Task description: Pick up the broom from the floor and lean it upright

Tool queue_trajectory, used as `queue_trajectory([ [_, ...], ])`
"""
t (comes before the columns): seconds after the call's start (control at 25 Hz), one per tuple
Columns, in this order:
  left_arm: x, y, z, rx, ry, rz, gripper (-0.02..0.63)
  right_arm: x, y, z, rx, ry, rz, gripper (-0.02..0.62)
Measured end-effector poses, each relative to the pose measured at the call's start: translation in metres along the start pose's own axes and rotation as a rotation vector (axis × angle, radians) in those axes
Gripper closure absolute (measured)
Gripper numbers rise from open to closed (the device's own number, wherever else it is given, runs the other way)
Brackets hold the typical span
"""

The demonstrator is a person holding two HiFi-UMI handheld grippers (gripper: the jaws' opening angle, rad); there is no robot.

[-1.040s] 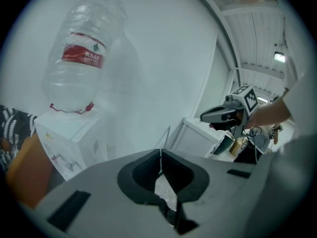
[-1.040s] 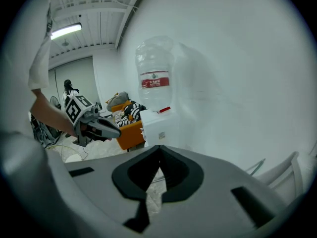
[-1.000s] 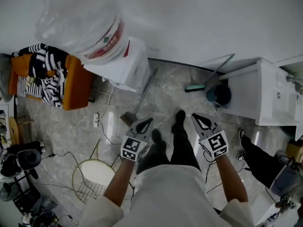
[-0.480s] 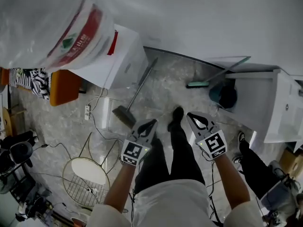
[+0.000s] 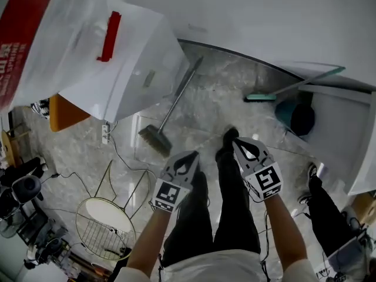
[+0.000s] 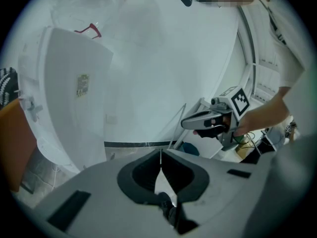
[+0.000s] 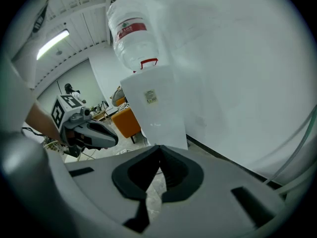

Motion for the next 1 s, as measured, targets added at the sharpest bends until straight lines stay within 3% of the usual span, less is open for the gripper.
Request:
queue_trajectory([
  [0.24,-0.033,0.051,-0.032,0.019,-0.029,-0.01,0.595,-0.052,0.053,0.022,-0.068,0.022,0.027,0.594],
  [0.36,-0.052,0.064,-0.055,0.045,-0.042,0.004,0.595,-0.081,0.064,0.04,-0.067,0.029,0.035,0.594],
  [0.64,-0.1,0.096,-0.112,0.011,-0.081,0.02,0.595,-0.136,0.085,0.084,-0.125,0.034,0.084,0.594],
  [0.76,-0.121,0.103,-0.137,-0.014,-0.084,0.03,0.595,-0.16,0.094,0.096,-0.104,0.009,0.084,0.594],
  [0.92,-0.153,0.111,-0.159,0.0,-0.057,0.055,0.595,-0.194,0.117,0.107,-0.181,-0.049,0.017,0.594],
  [1.0,-0.169,0.116,-0.168,-0.013,-0.034,0.064,0.595,-0.207,0.119,0.11,-0.148,-0.065,0.023,0.594],
])
Point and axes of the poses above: the fingertips, and each gripper's own axes: x backward along the fingers, z to its right, y out of its underside, the point moved 5 cm from there along x, backward along the fingers, and after that the axes turned 3 degrees about x, right-handed, at the moved point
